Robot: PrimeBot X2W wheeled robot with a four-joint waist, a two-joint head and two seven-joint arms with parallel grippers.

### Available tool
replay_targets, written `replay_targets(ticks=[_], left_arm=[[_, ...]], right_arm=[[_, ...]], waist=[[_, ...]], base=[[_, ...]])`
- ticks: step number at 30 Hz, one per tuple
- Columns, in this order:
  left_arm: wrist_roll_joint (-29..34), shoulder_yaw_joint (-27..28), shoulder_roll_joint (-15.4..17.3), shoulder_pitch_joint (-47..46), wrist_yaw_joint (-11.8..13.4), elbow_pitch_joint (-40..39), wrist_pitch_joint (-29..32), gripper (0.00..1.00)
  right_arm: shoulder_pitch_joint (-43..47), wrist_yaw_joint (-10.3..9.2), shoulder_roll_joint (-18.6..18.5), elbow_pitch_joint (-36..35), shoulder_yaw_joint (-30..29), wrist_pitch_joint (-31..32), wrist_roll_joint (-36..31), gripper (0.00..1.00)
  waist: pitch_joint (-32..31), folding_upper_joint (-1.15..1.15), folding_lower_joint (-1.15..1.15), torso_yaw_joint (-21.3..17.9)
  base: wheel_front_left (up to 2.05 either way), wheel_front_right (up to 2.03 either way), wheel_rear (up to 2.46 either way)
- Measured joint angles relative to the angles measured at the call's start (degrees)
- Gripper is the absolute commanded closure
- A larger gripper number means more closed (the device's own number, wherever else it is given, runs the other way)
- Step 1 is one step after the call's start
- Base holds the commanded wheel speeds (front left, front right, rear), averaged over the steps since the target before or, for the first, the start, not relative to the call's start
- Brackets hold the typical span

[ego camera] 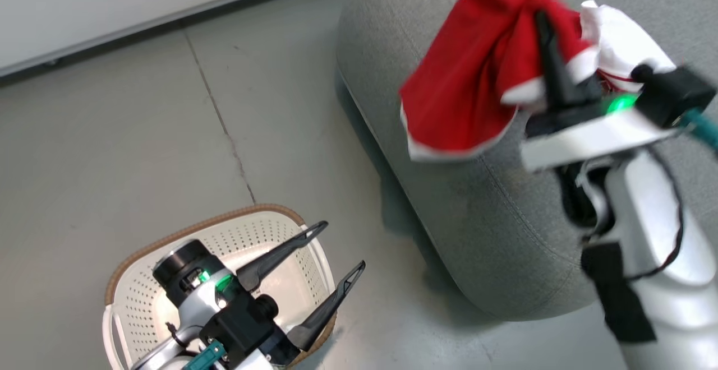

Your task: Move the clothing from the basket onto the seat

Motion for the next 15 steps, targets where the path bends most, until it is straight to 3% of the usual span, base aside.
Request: replay_targets(ticks=[9,15], left_arm=[[0.0,0.7,3.8,-5.3,-0.5,-4.7,0.2,0.00],[0.0,1.2,6.8,-7.9,-0.7,-7.4,-0.2,0.00]], right_arm=[[-19.0,0.00,-0.1,3.9,-14.8,-0.8,-7.9,1.00],[-24.9,0.01,-0.1,7.8,-25.8,0.1,-15.0,1.00]], waist=[[6.7,0.00,0.00,1.3],[11.8,0.00,0.00,3.0]], base=[[0.00,0.00,0.00],[0.00,0.00,0.00]])
